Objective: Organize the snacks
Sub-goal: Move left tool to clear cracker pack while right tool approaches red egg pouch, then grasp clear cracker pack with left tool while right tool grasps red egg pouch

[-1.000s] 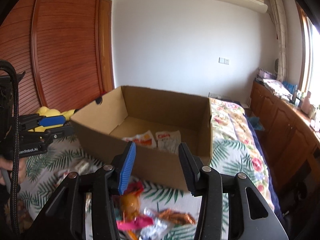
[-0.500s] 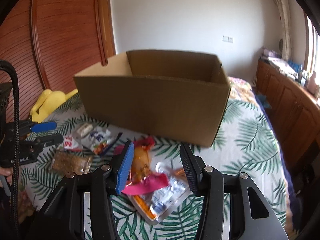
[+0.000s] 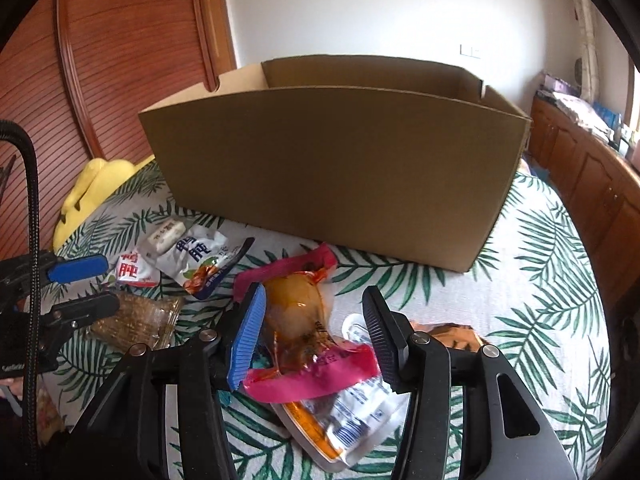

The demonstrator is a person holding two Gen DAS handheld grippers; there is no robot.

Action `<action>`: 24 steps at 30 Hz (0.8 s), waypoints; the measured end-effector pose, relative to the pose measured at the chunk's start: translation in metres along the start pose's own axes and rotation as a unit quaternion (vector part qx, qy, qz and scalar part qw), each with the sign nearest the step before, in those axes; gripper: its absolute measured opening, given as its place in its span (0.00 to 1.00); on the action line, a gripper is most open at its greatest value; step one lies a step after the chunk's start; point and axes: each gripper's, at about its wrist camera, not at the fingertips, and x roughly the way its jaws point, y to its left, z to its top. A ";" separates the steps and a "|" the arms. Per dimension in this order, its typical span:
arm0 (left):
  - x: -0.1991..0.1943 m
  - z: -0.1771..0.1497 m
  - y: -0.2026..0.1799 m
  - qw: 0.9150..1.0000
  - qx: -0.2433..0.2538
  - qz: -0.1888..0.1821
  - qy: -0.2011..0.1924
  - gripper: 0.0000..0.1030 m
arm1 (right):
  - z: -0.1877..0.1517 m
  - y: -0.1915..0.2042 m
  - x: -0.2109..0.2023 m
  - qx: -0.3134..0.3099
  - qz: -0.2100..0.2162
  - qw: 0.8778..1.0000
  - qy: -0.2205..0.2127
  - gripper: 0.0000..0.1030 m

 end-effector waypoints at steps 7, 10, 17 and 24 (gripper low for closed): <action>-0.002 -0.006 -0.012 1.000 0.019 -0.005 0.005 0.48 | 0.001 0.010 0.016 -0.022 0.000 1.000 0.022 0.53; -0.001 -0.007 -0.016 0.999 0.034 -0.005 0.010 0.48 | -0.001 0.007 0.016 -0.006 0.015 0.999 0.031 0.53; -0.005 -0.004 -0.026 0.997 0.073 -0.013 0.014 0.46 | -0.012 0.005 0.007 0.010 0.021 1.000 0.019 0.48; -0.005 -0.001 -0.034 0.993 0.108 -0.032 0.032 0.46 | -0.012 -0.001 0.010 0.027 0.022 0.999 0.022 0.48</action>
